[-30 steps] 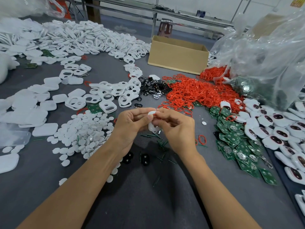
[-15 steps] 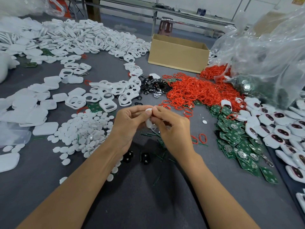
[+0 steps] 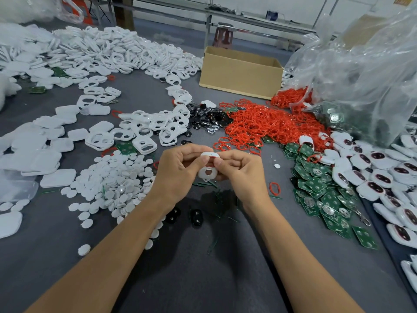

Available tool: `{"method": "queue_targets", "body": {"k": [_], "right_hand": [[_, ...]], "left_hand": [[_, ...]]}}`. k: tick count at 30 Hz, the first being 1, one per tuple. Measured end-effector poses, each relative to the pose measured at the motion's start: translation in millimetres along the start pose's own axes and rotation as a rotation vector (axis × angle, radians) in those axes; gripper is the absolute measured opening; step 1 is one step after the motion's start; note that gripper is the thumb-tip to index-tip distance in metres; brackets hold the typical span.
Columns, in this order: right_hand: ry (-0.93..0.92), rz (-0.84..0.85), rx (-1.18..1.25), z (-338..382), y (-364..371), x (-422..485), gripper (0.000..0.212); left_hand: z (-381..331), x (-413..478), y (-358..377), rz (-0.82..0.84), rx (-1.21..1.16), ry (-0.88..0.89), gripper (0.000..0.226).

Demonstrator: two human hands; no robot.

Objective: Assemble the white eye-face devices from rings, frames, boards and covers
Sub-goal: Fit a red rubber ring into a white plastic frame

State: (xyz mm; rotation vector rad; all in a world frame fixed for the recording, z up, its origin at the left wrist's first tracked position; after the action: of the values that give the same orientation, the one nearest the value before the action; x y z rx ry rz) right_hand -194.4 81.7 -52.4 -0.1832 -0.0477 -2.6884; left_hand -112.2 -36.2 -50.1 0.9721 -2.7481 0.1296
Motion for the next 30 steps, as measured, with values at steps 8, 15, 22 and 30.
{"method": "queue_targets", "body": {"k": [8,15,22,30], "right_hand": [[-0.067,-0.09,-0.022,-1.0,3.1,-1.4,0.018],[-0.091,-0.066,-0.056,-2.0,5.7,-0.4,0.005],[-0.169,-0.245,-0.049,-2.0,6.6,-2.5,0.007],[-0.308,-0.169,-0.304,3.7,10.8,-9.1,0.032]], "left_hand": [[0.3,-0.9,3.8,0.023,-0.059,-0.055,0.027],[0.1,-2.5,4.7,-0.063,-0.034,-0.075,0.029],[2.5,-7.4,11.0,-0.168,0.092,0.008,0.032],[5.2,-3.6,15.3,0.015,-0.41,-0.279,0.019]]}}
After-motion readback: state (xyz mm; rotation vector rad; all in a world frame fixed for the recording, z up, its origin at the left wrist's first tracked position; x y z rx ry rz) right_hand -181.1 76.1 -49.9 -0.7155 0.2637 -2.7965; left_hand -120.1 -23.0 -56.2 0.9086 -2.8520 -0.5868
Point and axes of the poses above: each hand's wrist, its own x-axis towards the middle knuckle, its own y-axis out of the palm, z = x × y, the point moved 2 cm from there along x, towards the middle knuckle, and after that the axes turned 7 degrees about -z, right-handed, at the moved point
